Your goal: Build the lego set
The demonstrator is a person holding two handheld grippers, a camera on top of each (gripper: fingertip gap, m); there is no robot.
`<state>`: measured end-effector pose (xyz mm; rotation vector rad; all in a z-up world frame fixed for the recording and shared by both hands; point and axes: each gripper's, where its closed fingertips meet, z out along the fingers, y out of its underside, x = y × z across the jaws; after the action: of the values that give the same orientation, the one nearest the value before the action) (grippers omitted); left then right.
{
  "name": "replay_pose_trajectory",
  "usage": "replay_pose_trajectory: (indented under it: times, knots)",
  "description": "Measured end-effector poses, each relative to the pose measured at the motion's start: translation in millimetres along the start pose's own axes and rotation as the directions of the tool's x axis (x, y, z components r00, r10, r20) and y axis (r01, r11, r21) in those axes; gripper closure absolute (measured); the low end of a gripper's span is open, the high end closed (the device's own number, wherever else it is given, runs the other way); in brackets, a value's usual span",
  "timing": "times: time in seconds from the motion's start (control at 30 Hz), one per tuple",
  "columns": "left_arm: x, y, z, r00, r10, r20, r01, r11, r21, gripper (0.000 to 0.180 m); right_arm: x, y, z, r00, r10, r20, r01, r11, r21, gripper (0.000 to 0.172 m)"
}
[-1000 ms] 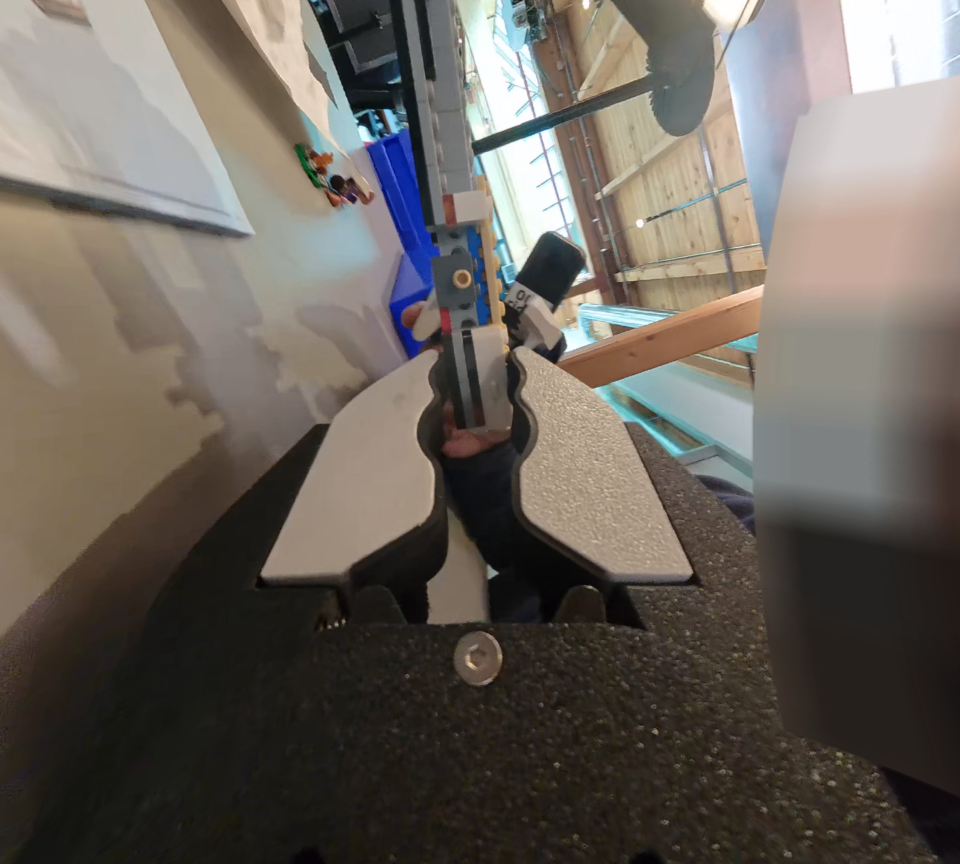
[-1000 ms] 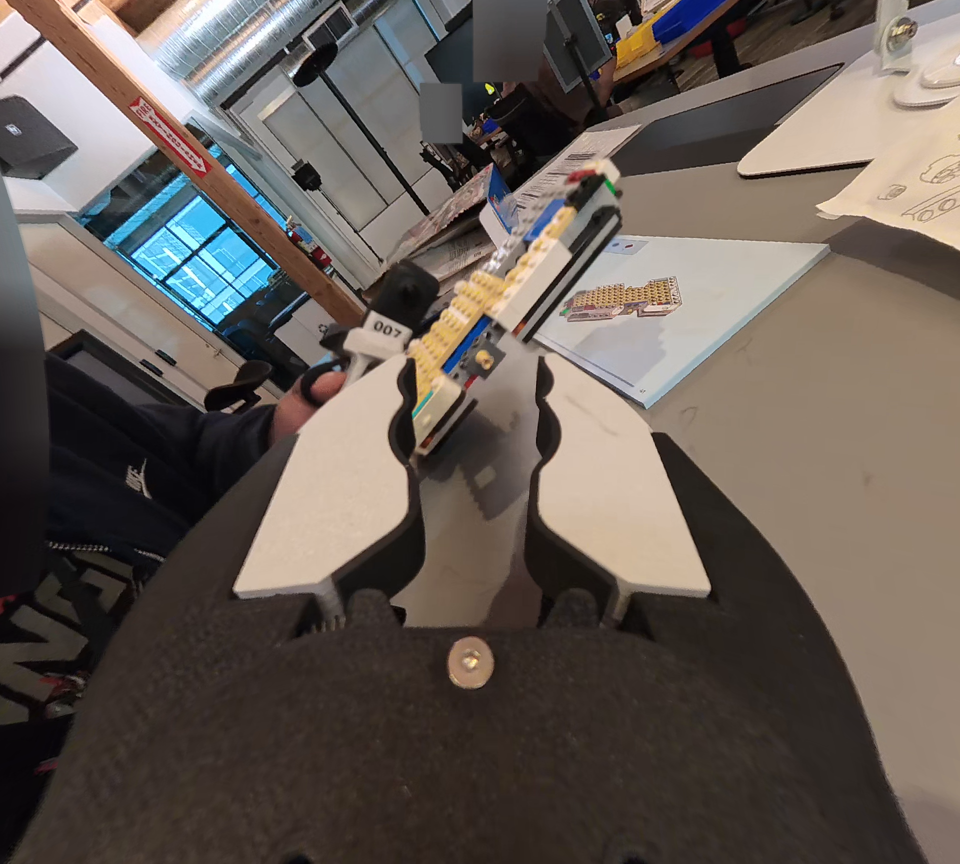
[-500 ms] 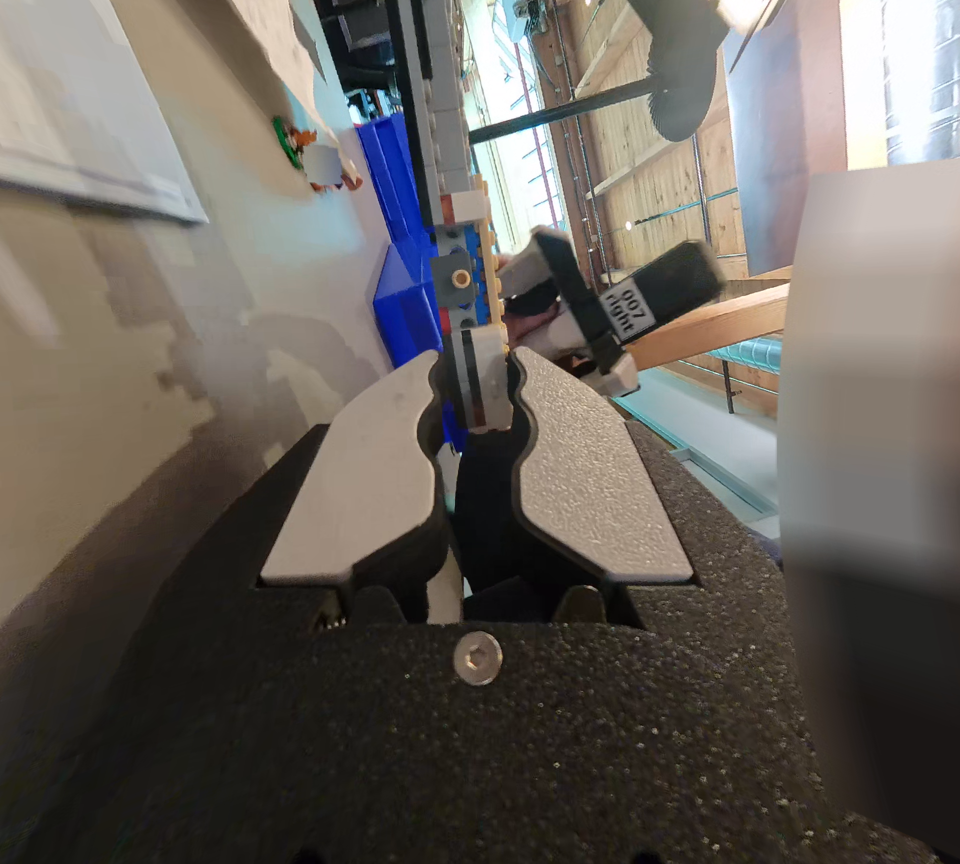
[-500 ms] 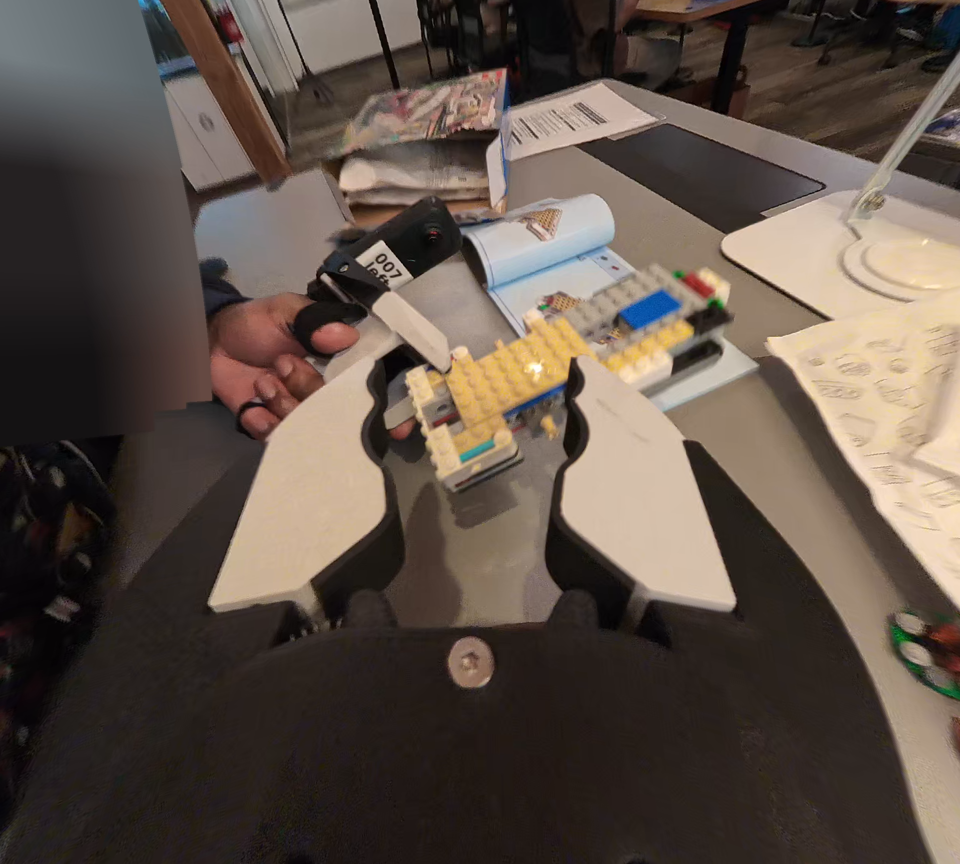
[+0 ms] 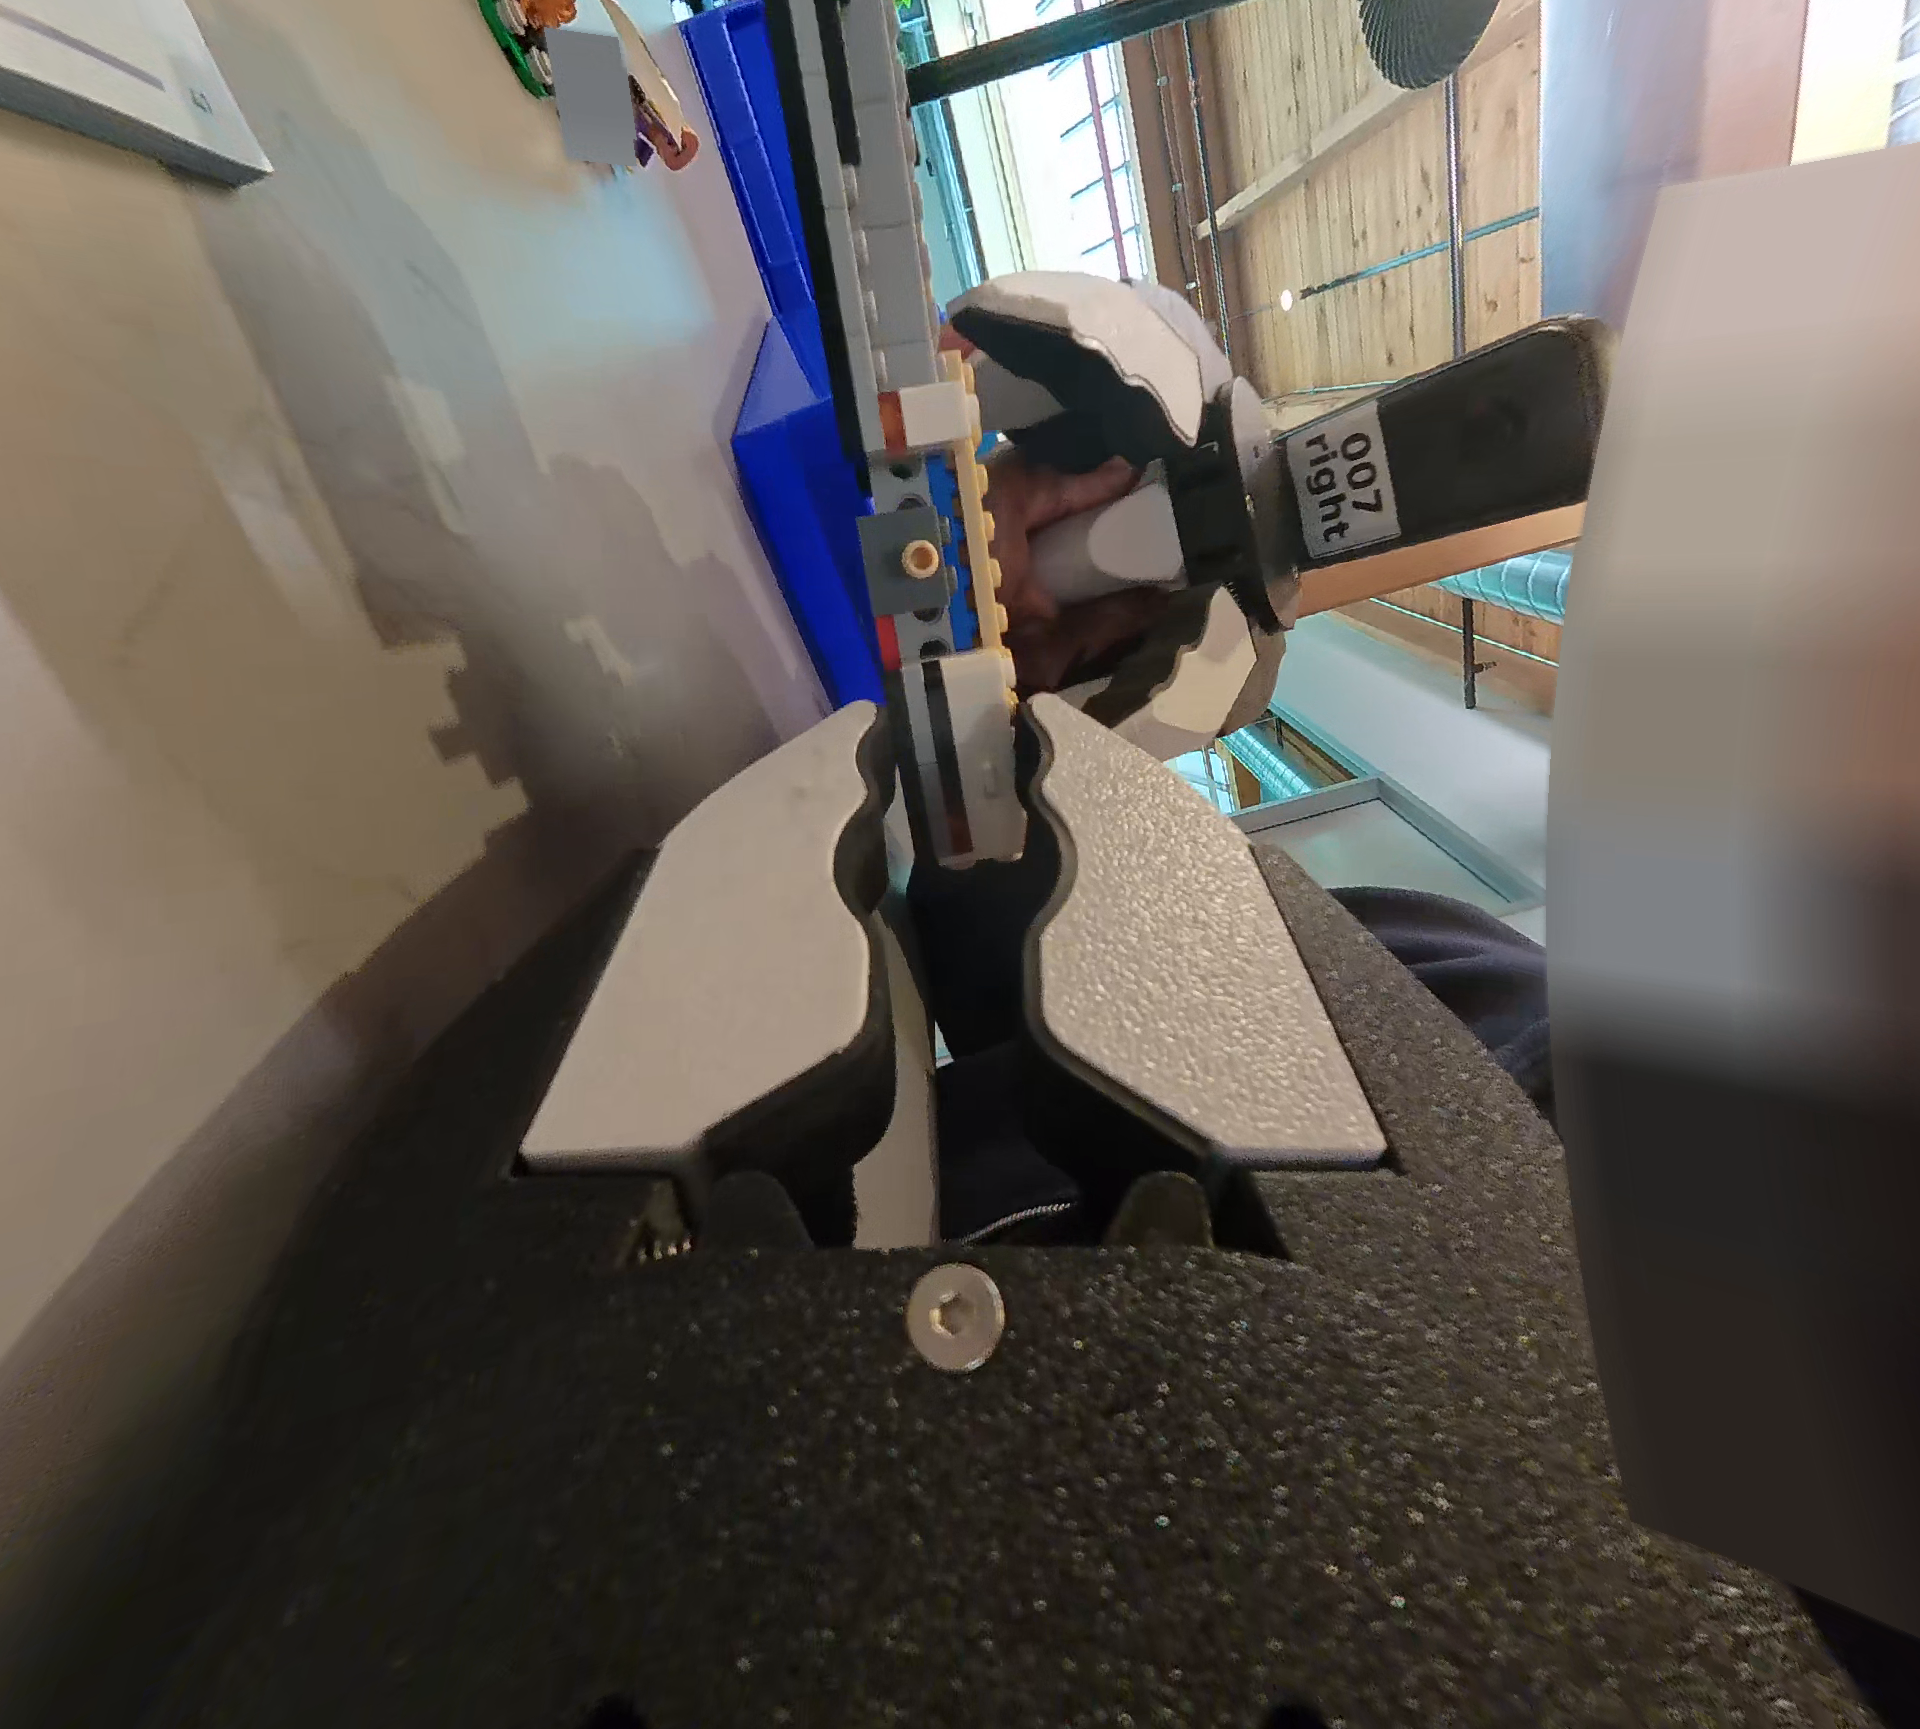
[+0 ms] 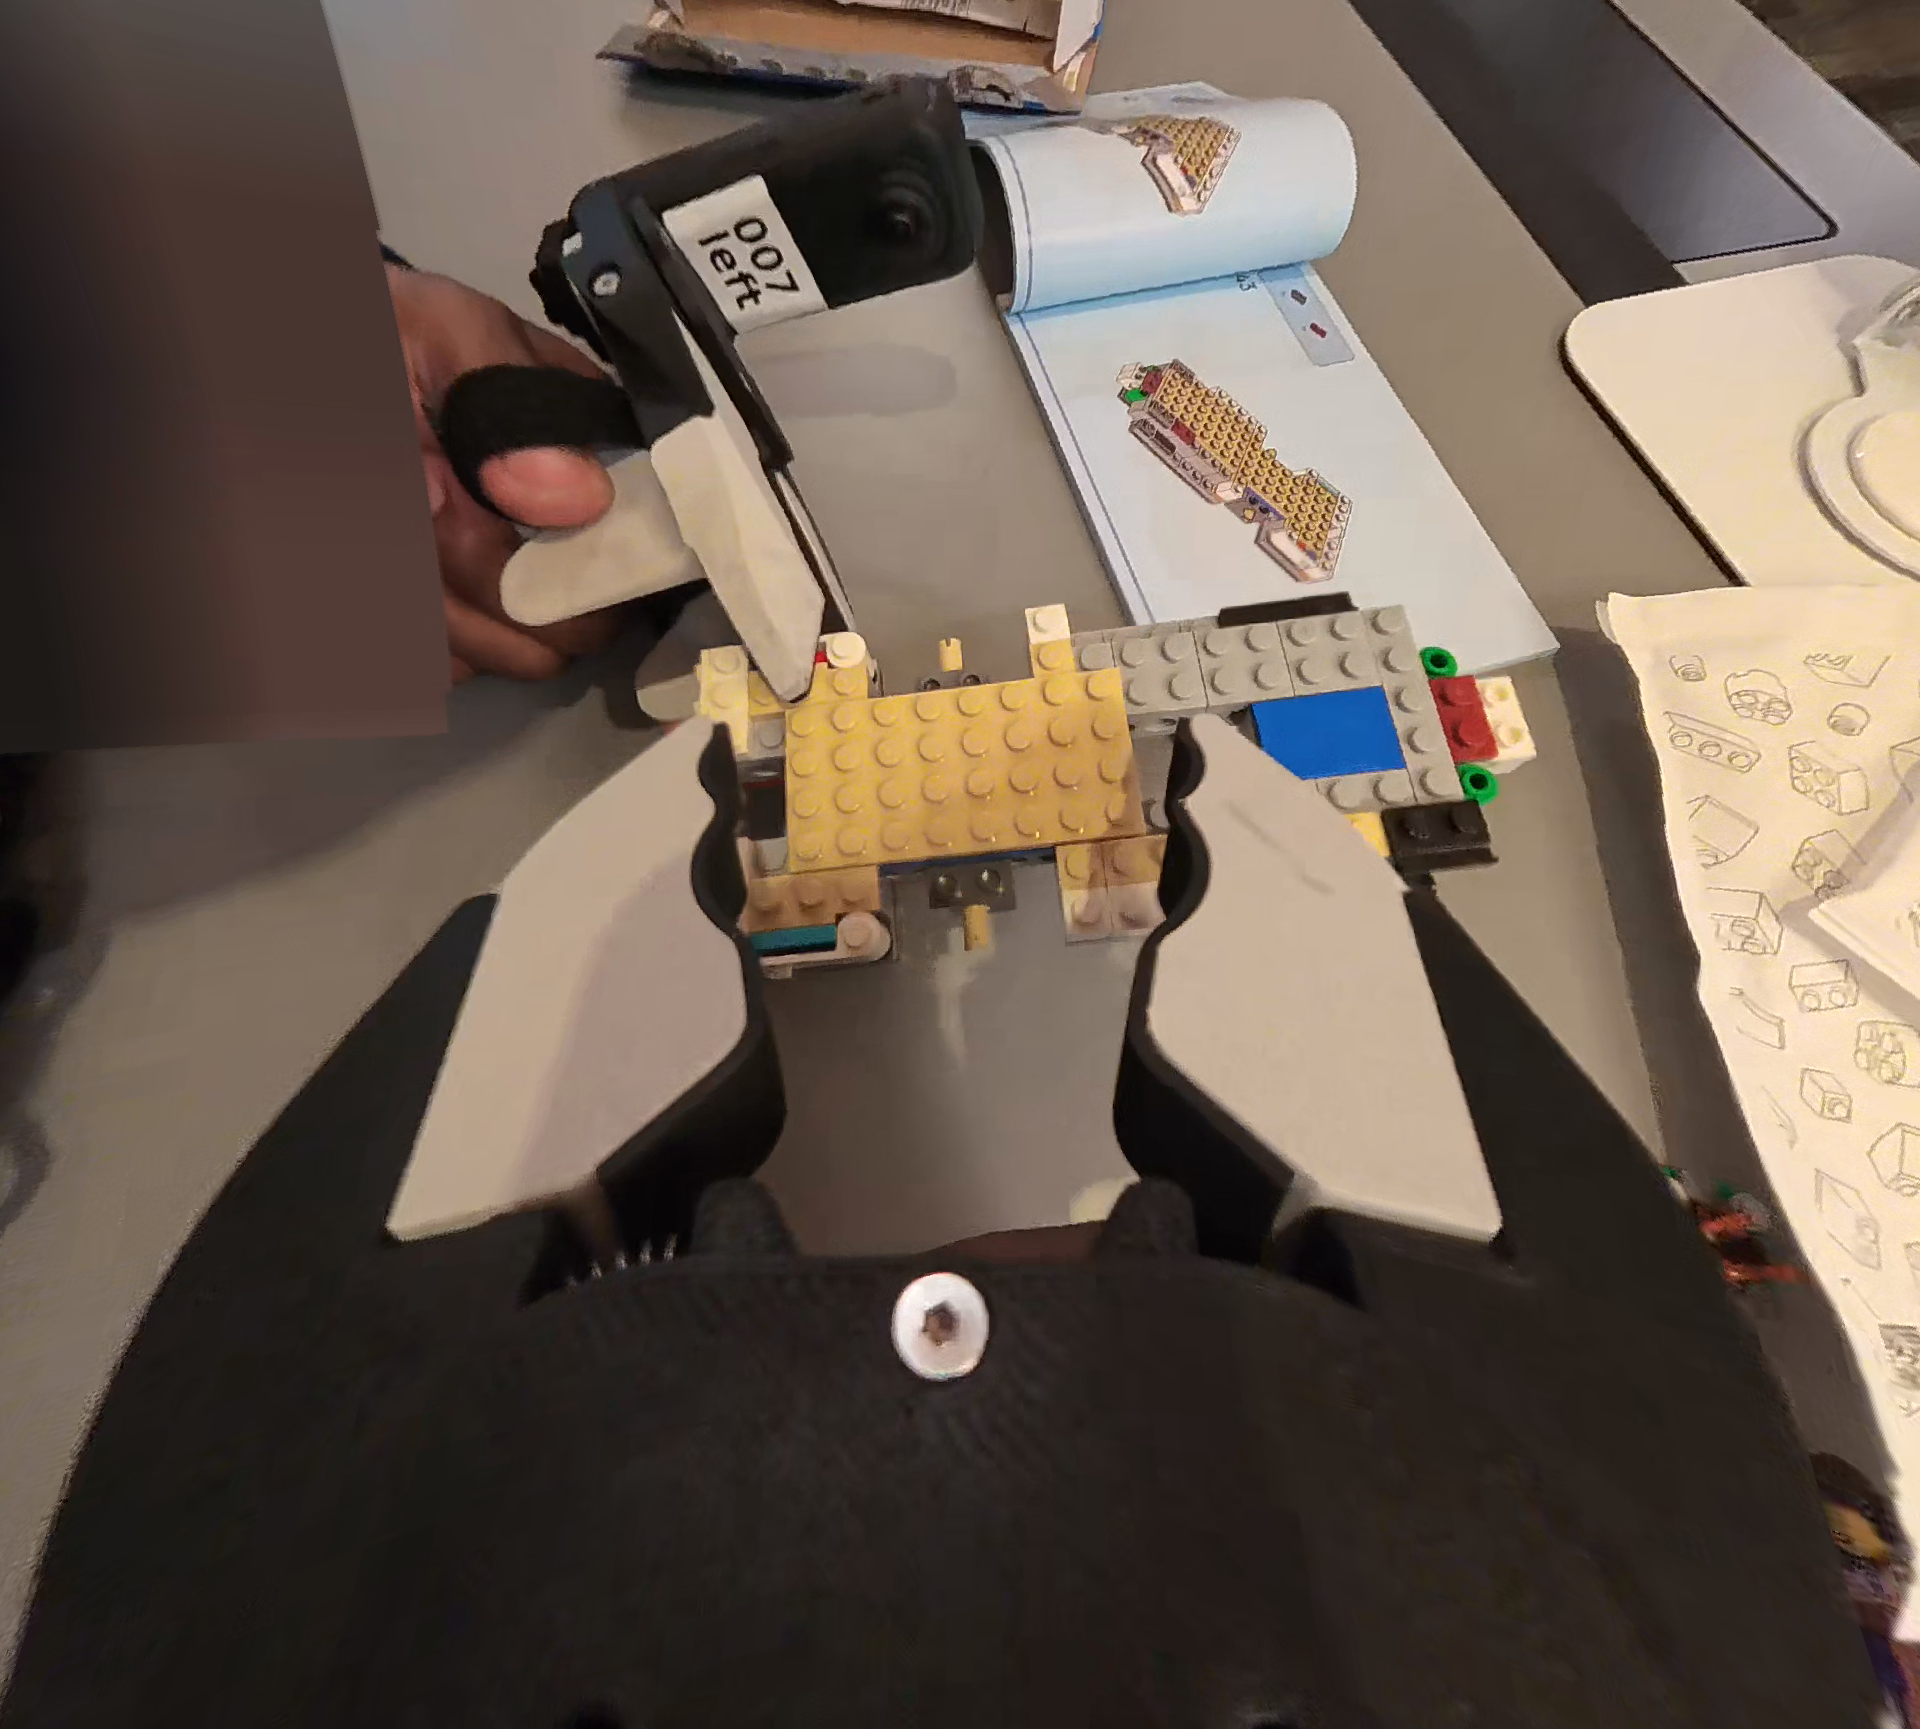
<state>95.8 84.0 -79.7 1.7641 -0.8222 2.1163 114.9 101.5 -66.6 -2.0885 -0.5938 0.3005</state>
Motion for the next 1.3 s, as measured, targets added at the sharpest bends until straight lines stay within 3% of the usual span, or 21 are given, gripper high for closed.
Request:
replay_pose_trajectory:
  times: [0.13, 0.27, 0.6, 0.8, 1.03, 1.13, 1.3]
  knots:
    - [0, 1, 0, 1.0, -0.004, -0.004, 0.004, 1.0, -0.009, 0.159, -2, 10, 4, 0.999, -0.037, 0.013, 0.038, 0.996, -0.086, 0.095]
    - [-1, 1, 0, 1.0, -0.008, 0.0, 0.008, 1.0, -0.012, 0.159, -4, 9, 7, 0.999, -0.025, 0.02, 0.026, 0.997, -0.072, 0.104]
    - [-1, 0, -1, 1.0, -0.02, -0.004, 0.02, 1.0, -0.008, 0.159, -8, 9, 6, 0.999, -0.016, 0.03, 0.018, 0.997, -0.07, 0.103]
    - [-2, -2, -2, 1.0, -0.027, -0.007, 0.027, 1.0, 0.005, 0.159, -7, 0, 3, 0.999, 0.022, 0.035, -0.022, 1.0, -0.003, 0.101]
    - [3, -10, -7, 0.999, -0.014, -0.036, 0.017, 0.998, 0.065, 0.159, 4, -4, -10, 0.978, 0.207, -0.025, -0.206, 0.977, 0.055, 0.1]
    - [2, -13, -9, 0.999, -0.012, -0.036, 0.015, 0.996, 0.091, 0.159, 6, -5, -13, 0.927, 0.374, 0.015, -0.373, 0.921, 0.11, 0.1]
    - [3, -20, -13, 0.999, -0.012, -0.047, 0.018, 0.99, 0.14, 0.159, 10, -4, -18, 0.859, 0.507, 0.07, -0.511, 0.844, 0.161, 0.098]
